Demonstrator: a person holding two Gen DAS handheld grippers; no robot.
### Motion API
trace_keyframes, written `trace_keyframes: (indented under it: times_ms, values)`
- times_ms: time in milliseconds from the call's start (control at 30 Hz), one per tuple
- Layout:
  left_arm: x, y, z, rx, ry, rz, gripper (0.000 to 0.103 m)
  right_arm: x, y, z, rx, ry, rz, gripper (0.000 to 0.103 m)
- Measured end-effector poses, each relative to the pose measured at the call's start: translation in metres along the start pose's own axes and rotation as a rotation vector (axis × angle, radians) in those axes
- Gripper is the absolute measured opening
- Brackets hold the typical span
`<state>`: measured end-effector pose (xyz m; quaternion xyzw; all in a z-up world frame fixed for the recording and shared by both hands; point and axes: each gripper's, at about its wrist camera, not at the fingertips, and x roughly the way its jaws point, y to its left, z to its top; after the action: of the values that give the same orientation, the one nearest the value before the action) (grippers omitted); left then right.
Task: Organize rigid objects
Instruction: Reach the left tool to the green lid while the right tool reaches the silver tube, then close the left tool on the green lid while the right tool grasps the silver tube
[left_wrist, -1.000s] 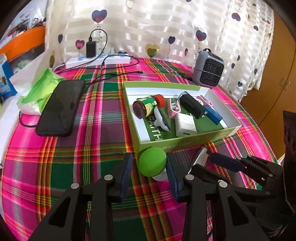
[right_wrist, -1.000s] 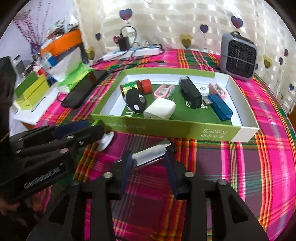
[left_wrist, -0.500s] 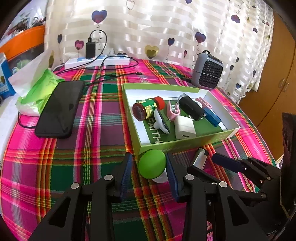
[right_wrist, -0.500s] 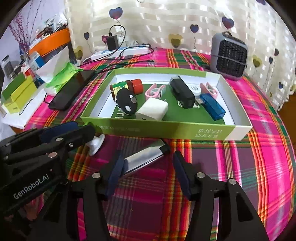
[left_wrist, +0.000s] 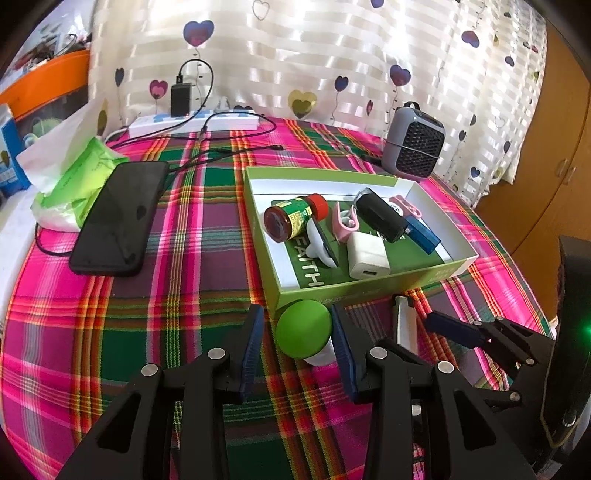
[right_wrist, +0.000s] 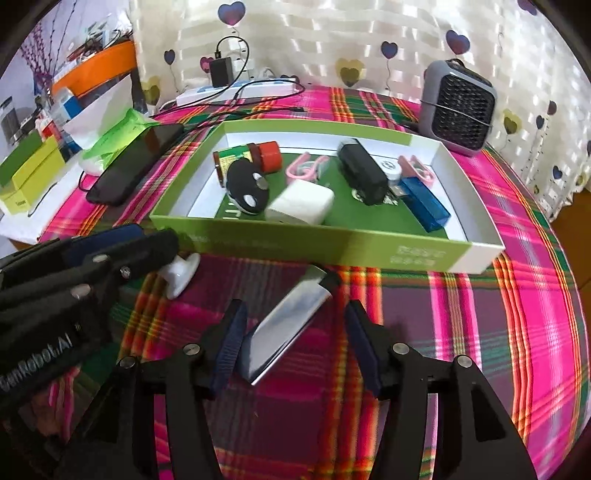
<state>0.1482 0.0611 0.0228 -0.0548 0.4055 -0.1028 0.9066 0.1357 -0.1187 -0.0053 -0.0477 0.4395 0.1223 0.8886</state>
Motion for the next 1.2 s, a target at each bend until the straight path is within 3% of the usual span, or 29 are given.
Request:
trace_keyframes:
  times_ms: [567, 1100, 1200]
  values:
    - [0.006, -0.016, -0.003, 0.048, 0.023, -0.004, 0.035, -0.012, -0.039, -0.012, 0.036, -0.021, 0.016, 0.056]
    - [0.012, -0.024, -0.007, 0.072, 0.038, 0.007, 0.035, -0.01, -0.035, -0.011, -0.017, -0.026, 0.021, 0.056]
    - [0.013, -0.026, -0.006, 0.079, 0.042, 0.012, 0.036, -0.01, -0.036, -0.011, -0.028, -0.028, 0.03, 0.052]
